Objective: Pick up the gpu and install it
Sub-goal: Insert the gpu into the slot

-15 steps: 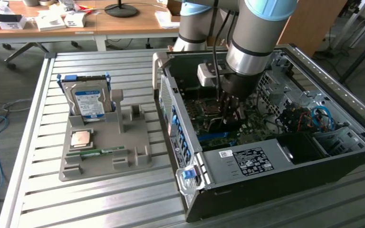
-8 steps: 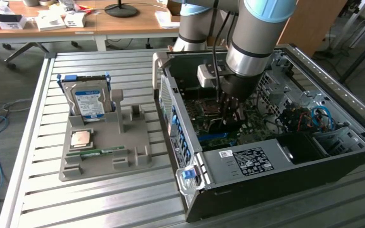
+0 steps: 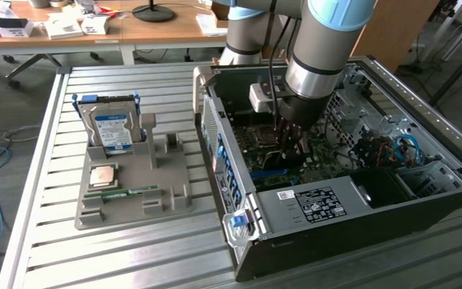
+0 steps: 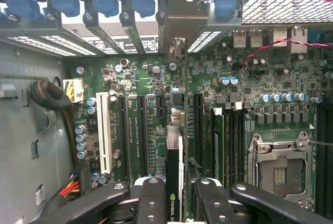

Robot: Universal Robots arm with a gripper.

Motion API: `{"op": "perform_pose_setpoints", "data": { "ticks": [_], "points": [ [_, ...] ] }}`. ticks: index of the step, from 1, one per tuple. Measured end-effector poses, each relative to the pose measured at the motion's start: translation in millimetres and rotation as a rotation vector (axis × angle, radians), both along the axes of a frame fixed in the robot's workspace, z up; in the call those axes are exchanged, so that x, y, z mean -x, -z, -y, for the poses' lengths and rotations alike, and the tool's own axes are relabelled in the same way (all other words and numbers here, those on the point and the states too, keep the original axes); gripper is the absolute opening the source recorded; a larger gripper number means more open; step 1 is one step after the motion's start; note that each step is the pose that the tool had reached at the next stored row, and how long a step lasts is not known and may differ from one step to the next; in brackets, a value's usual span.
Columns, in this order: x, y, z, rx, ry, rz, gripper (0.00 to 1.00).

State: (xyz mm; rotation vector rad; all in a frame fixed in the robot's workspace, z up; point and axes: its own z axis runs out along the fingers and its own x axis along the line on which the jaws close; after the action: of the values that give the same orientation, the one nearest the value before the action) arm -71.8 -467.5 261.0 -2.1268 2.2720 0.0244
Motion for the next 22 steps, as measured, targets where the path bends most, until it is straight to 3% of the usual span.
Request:
{"op": "perform_pose_setpoints", "data": {
  "ticks": [22],
  "points": [
    [0.5, 4.4, 0.0, 0.0003, 0.0, -0.0001, 0.26]
  ]
}}
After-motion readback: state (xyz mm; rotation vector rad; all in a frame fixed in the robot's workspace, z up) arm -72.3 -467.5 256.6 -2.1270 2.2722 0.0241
